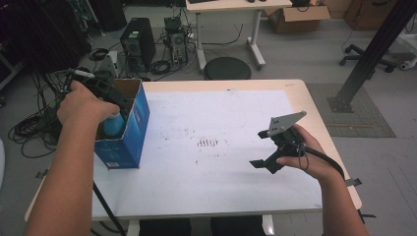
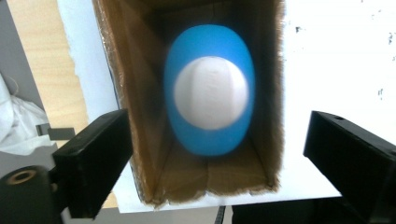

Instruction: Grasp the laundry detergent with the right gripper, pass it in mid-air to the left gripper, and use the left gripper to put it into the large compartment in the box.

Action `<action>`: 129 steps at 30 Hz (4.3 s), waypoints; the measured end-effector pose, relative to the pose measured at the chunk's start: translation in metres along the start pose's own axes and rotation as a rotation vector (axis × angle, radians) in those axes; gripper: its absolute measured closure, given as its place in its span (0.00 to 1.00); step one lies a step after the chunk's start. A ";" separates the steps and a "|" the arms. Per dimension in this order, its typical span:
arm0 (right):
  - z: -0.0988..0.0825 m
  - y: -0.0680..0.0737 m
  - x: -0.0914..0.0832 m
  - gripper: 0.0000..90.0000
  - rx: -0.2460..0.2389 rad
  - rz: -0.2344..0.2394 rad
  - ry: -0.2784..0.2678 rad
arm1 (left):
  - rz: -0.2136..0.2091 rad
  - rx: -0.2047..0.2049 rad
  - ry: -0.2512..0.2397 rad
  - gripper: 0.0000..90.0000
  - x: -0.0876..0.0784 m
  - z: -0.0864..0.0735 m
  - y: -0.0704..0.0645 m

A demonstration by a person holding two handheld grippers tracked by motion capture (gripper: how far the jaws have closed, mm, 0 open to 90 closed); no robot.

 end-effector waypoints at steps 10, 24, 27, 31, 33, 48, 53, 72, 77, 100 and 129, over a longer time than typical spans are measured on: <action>0.003 0.001 -0.007 0.02 -0.006 -0.004 -0.002 | 0.007 0.113 -0.017 0.00 -0.024 0.008 -0.030; 0.013 -0.009 -0.027 0.02 -0.019 -0.029 0.002 | -0.020 0.446 -0.073 0.00 -0.063 0.027 -0.107; 0.017 -0.008 -0.032 0.02 -0.027 -0.025 -0.011 | -0.026 0.536 -0.077 0.00 -0.069 0.029 -0.124; 0.022 -0.009 -0.038 0.02 -0.039 -0.033 0.000 | -0.058 0.664 -0.086 0.00 -0.073 0.029 -0.146; 0.024 -0.009 -0.039 0.02 -0.050 -0.030 0.015 | -0.076 0.750 -0.091 0.00 -0.073 0.027 -0.157; 0.033 -0.008 -0.039 0.03 -0.118 -0.046 0.139 | -0.064 1.082 -0.069 0.00 -0.065 0.009 -0.185; 0.035 -0.007 -0.039 0.03 -0.130 -0.048 0.163 | -0.074 1.166 -0.057 0.00 -0.062 0.004 -0.196; 0.031 -0.003 -0.039 0.03 -0.171 -0.063 0.284 | -0.094 1.417 0.022 0.00 -0.033 -0.013 -0.227; 0.029 -0.004 -0.036 0.03 -0.173 -0.062 0.305 | -0.114 1.418 0.021 0.00 -0.025 -0.016 -0.226; 0.028 -0.016 -0.027 0.04 -0.184 -0.059 0.379 | -0.150 1.407 0.040 0.00 -0.002 -0.013 -0.217; 0.029 -0.014 -0.023 0.04 -0.186 -0.062 0.387 | -0.154 1.373 0.025 0.00 -0.003 -0.008 -0.208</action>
Point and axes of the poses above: each handheld gripper's, and its own axes: x roughly forward along the jaws, z roughly out of its top, y roughly to its left, the point moved 9 cm from there along x, roughly forward along the jaws, and after that the axes turned 14 degrees about x, right-handed, at the moved point
